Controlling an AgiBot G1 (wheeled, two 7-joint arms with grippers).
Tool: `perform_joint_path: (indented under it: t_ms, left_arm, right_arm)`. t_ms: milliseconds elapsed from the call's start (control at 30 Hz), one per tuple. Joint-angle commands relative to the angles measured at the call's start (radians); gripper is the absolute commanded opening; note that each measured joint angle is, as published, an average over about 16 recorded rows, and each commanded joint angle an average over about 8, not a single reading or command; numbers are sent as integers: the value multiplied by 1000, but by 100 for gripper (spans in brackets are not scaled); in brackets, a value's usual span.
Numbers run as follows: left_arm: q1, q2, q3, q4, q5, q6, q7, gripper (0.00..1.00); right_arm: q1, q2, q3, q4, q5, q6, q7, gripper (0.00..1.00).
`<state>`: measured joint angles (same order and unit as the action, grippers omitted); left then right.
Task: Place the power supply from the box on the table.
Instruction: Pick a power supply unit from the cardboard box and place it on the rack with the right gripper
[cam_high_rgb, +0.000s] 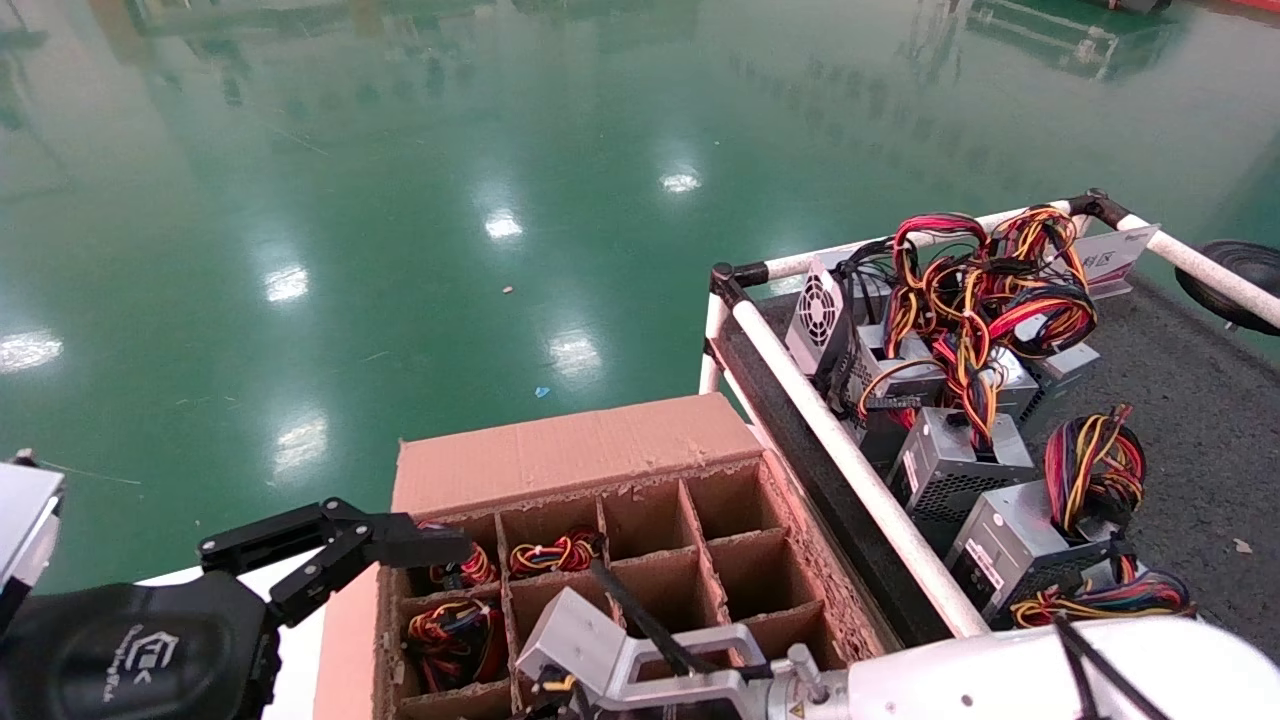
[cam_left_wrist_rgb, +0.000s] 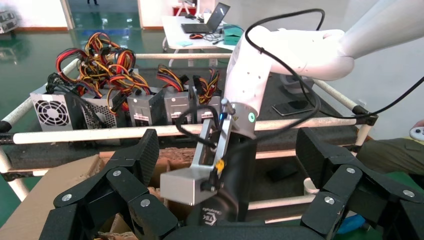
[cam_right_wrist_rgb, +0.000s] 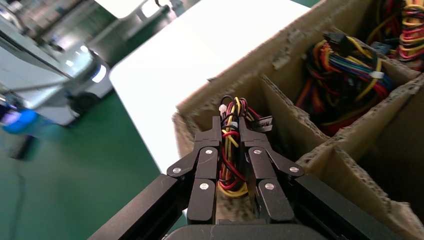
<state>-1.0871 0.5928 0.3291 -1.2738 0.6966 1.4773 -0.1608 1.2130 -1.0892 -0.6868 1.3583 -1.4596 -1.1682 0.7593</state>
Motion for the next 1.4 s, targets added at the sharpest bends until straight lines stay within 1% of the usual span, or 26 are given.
perform_joint_path:
  t_ms: [33,300,500,700,833,1067,1267,1400]
  left_arm:
    - [0,0,0,0,0,0,0,100]
    - [0,0,0,0,0,0,0,100]
    - [0,0,0,0,0,0,0,100]
    - [0,0,1,0,0,0,0,100]
    - [0,0,1,0,0,0,0,100]
    - [0,0,1,0,-1,0,0,100]
    - [0,0,1,0,-1,0,0,100]
    - [0,0,1,0,-1,0,1,100]
  right_arm:
    - [8,5,6,0,24,-16,21,0]
    - [47,30,38,-1,97,-52,102,0]
    - [72,57,68,-1,165,-71,190,0]
    - [102,97,103,-2,238,-95,275,0]
    - [128,133,131,-3,269,-97,320,0]
    - [174,205,187,-2,312,-72,413,0]
    - [228,279,248,-2,333,-12,504,0]
    - [261,334,294,-9,345,28,547,0]
